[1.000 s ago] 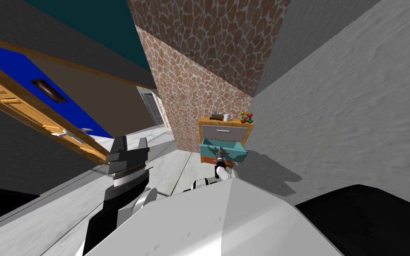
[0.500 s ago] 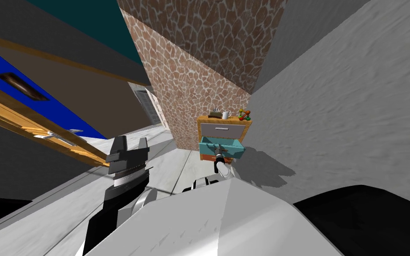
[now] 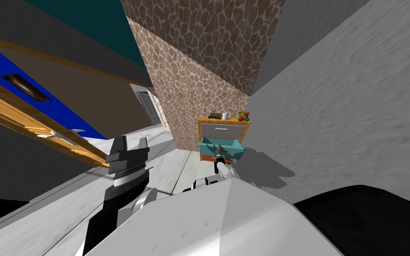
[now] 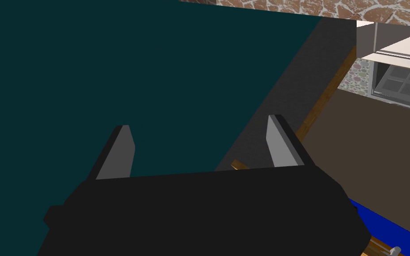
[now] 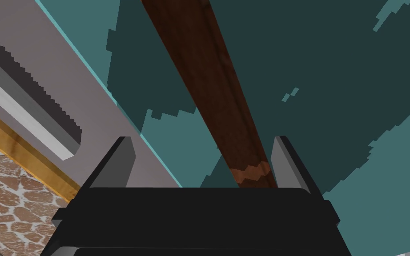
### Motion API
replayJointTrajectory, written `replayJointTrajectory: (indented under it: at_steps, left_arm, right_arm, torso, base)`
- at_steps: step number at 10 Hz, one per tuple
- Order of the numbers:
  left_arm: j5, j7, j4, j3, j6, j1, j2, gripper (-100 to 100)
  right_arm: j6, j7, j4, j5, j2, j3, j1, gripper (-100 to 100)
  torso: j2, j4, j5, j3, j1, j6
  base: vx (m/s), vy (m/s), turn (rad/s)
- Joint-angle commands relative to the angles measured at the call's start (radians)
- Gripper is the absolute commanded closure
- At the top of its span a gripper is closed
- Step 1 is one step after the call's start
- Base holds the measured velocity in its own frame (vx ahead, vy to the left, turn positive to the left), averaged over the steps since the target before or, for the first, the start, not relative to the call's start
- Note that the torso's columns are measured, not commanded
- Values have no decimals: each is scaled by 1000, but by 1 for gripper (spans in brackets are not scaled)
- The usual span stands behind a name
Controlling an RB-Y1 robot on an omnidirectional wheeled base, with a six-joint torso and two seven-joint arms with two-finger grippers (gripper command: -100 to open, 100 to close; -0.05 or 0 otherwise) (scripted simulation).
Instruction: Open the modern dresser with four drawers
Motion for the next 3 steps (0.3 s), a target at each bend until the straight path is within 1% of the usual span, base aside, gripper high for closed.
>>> replayJointTrajectory:
  at_steps: [1, 3]
  left_arm:
    - [0, 0, 0, 0, 0, 0, 0, 0]
    - [0, 0, 0, 0, 0, 0, 0, 0]
  right_arm:
    - [-1, 0, 3, -1, 0, 1, 3, 0]
    - [-3, 1, 7, -2, 1, 2, 6, 0]
  torso:
    - [-2, -2, -1, -1, -1, 0]
    - [-5, -4, -2, -3, -2, 0]
  base:
    - [0, 0, 0]
    - [0, 0, 0]
